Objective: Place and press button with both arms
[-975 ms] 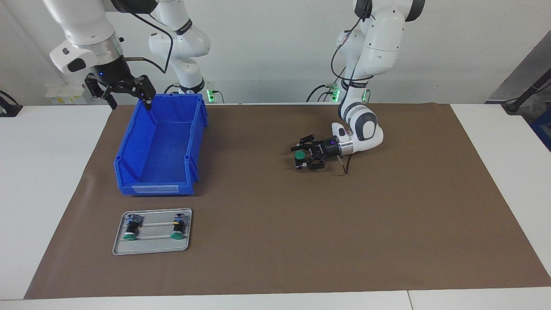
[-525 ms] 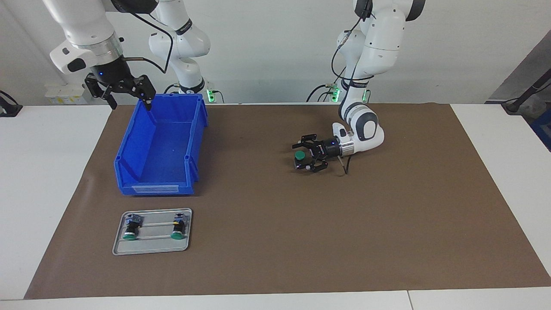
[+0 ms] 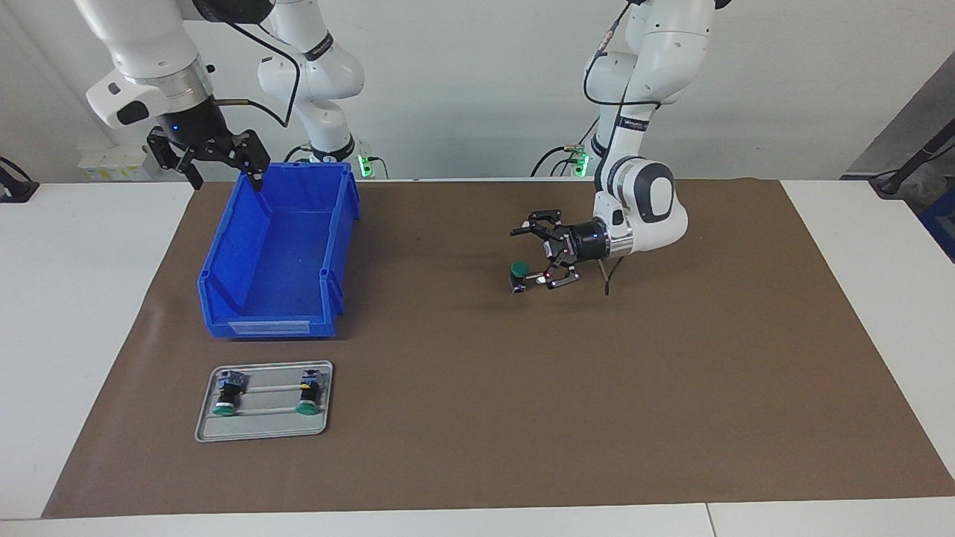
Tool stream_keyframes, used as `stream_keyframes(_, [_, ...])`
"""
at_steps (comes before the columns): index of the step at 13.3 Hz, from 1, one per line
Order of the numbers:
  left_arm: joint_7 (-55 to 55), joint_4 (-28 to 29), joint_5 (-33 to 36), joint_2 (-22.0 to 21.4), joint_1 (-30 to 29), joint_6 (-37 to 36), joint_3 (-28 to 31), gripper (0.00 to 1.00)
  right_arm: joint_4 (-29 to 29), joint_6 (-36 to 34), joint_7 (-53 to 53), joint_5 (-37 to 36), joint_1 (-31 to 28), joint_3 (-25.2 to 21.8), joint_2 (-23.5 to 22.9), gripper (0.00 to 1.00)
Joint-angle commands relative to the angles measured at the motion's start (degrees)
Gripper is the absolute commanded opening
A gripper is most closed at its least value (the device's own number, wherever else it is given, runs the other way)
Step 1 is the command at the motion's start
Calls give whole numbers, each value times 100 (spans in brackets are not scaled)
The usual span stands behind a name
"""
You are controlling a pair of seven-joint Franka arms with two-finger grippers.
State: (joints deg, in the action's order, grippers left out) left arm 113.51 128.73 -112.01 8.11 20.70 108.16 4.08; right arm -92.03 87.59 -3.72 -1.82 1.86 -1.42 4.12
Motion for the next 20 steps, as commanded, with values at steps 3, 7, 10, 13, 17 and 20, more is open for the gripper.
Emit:
stream_keyframes(3, [-4283,-1690,2912,-381,118,1278,-65,98,-61,-22,153,129,-72,28,80,100])
stream_keyframes(7, [-7826,-2484,6728,-354,442,1155,-179,98,-61,-22,153,129,-72,28,80,100])
stream_keyframes(10, [-10770,-2441,9181,-389,1223,1146,-188,98,-61,-22,153,129,-72,28,80,100])
stream_keyframes(13, [-11946,-2336,9839,-495,1437,280,-188,67,-61,-22,153,129,-72,28,80,100])
stream_keyframes(17, [-12854,-1756,10375,-513,1736,548,-188,21,-61,-22,153,129,-63,28,80,100])
stream_keyframes(20, [-13045,-1264,10375,-469,1823,1196,-188,0,-61,-22,144,129,-72,28,80,100])
